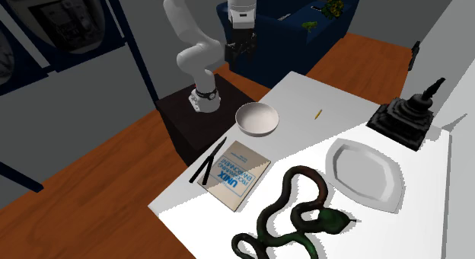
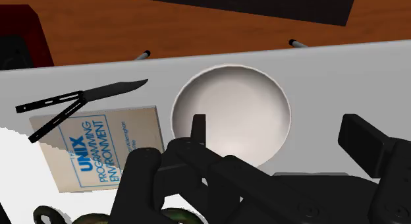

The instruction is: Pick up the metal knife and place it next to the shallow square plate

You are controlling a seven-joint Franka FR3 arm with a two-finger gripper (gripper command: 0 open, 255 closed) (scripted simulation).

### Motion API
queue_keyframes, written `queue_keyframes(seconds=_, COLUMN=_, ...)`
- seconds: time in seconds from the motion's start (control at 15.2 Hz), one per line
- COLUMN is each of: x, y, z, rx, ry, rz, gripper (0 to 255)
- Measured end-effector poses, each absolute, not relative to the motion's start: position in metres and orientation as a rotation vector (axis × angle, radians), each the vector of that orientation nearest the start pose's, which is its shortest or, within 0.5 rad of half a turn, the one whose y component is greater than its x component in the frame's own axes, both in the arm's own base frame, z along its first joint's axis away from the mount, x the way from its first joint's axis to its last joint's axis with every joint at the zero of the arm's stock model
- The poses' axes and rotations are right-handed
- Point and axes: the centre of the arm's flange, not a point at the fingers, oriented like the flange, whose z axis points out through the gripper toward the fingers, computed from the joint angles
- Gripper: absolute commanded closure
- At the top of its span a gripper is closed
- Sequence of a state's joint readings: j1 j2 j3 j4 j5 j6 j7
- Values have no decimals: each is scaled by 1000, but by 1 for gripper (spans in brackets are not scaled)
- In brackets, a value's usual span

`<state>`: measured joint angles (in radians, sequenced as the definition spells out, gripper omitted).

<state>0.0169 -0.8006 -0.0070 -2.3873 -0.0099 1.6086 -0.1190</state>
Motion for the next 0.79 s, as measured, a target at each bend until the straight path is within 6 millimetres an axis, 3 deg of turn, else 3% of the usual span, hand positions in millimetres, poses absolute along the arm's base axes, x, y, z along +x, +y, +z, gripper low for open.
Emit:
queue_keyframes(seconds=0.26, x=324, y=-13, z=567, rx=-3137, ry=-59, rz=-42, gripper=0)
queue_keyframes(seconds=0.79, x=375, y=-81, z=508, rx=-3061, ry=495, rz=-83, gripper=0)
